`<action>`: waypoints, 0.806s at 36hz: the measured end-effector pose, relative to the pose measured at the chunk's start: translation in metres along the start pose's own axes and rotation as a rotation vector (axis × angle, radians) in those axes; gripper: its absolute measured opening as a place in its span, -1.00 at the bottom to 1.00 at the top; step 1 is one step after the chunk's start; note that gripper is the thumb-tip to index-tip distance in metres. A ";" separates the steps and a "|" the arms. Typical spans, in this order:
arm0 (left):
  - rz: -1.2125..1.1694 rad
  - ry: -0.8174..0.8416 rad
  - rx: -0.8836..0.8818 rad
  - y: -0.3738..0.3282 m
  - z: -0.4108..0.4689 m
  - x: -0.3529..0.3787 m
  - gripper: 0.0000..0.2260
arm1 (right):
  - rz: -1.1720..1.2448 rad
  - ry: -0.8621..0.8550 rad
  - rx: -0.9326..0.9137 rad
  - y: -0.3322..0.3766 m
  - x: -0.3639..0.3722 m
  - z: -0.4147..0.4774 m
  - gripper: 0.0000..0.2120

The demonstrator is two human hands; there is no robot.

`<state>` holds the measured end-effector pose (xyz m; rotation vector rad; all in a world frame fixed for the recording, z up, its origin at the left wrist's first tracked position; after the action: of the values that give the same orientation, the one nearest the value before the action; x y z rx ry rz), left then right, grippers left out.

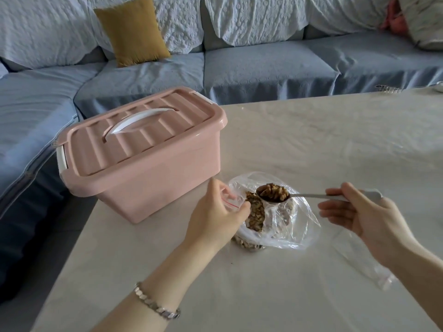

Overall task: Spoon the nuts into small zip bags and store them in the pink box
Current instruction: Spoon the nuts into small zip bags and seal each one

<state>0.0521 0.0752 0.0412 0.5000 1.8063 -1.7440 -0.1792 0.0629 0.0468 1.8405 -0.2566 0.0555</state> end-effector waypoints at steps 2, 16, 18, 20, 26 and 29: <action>0.017 0.073 -0.044 -0.001 0.003 0.009 -0.76 | -0.044 0.022 -0.045 0.017 0.002 -0.001 -0.72; 0.111 0.091 0.069 0.001 -0.001 0.020 -0.69 | -0.420 0.263 -0.063 0.063 0.048 -0.007 -0.68; 0.106 0.095 0.061 0.001 -0.002 0.021 -0.68 | -0.495 0.301 -0.104 0.066 0.062 -0.010 -0.68; 0.111 0.093 0.046 0.001 -0.002 0.021 -0.67 | -0.590 0.330 -0.178 0.071 0.074 -0.014 -0.69; 0.105 0.043 0.052 0.009 -0.003 0.023 -0.71 | -0.911 0.358 -0.498 0.087 0.084 -0.035 -0.72; 0.081 0.005 0.047 0.011 -0.004 0.022 -0.71 | -0.881 0.341 -0.547 0.086 0.080 -0.042 -0.72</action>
<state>0.0413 0.0769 0.0185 0.5895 1.7276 -1.7348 -0.1148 0.0693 0.1532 1.2371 0.7195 -0.2852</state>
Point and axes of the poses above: each hand's wrist, its own z-axis towards the middle knuckle, its own x-axis out of the palm, y = z × x, the point moved 2 cm from there along z, towards the middle knuckle, and after that the axes turned 1 degree about y, right-handed, at the moved point
